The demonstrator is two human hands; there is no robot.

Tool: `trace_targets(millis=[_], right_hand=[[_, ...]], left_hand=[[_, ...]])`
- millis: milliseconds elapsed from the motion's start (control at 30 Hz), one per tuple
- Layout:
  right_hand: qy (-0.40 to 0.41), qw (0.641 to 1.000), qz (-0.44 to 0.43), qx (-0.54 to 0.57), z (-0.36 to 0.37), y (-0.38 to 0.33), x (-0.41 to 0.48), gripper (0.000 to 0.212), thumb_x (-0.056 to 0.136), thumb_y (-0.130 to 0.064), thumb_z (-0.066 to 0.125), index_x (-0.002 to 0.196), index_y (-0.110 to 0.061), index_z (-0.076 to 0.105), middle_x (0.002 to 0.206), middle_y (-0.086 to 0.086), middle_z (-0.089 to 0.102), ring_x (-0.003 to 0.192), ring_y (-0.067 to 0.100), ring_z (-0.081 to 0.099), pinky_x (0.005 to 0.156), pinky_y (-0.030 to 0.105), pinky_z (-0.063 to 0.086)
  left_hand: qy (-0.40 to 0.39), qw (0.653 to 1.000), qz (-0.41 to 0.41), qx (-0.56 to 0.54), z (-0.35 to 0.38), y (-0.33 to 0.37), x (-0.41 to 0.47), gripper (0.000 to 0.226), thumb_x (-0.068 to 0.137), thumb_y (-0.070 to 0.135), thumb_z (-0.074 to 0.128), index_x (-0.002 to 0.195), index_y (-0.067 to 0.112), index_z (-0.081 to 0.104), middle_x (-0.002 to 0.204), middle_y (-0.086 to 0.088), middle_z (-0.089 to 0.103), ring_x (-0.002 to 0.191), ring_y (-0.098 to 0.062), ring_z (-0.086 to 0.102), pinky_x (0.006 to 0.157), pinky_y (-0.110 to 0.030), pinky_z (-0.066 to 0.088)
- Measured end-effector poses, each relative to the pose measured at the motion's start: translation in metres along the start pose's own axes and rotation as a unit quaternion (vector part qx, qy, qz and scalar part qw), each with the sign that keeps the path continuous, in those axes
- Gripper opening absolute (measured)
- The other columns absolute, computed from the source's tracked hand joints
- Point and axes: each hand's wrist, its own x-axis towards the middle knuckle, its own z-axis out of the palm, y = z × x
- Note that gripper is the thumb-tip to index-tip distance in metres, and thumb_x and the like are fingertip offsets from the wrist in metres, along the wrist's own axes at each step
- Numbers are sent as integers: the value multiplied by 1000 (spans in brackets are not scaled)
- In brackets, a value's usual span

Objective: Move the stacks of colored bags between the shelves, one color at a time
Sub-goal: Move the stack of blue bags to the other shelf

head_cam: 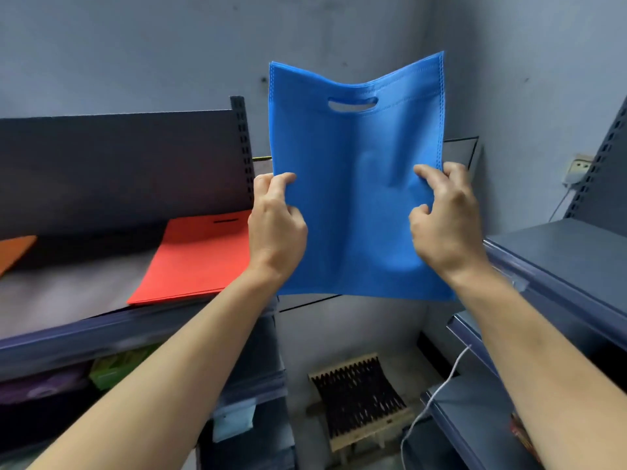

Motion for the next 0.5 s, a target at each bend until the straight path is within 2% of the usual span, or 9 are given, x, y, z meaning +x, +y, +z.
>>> trace_targets(millis=[167,300,500], right_hand=[[-32,998,-31,41,56,-70,-12,53,83,10,44,134,-3,47,136,13,38,103,27,50,85,20,34],[-45,996,-53,59,100,-134,-29,54,82,8,43,134,-5,47,137,11,38,99,31,53,89,36,41],[-50,990,-80,101,159,-218,-49,53,81,9,43,133,-2,47,135,11,40,104,31,53,94,40,41]], left_hand=[[33,999,-20,34,-72,-51,10,48,81,-10,39,125,5,53,128,-7,45,101,-23,53,89,-28,42],[56,996,-34,63,-136,-98,22,47,83,-9,39,125,6,52,127,-6,46,101,-23,54,87,-25,41],[83,991,-25,99,-218,-159,37,46,82,-11,39,123,3,53,126,-10,47,103,-21,51,84,-15,35]])
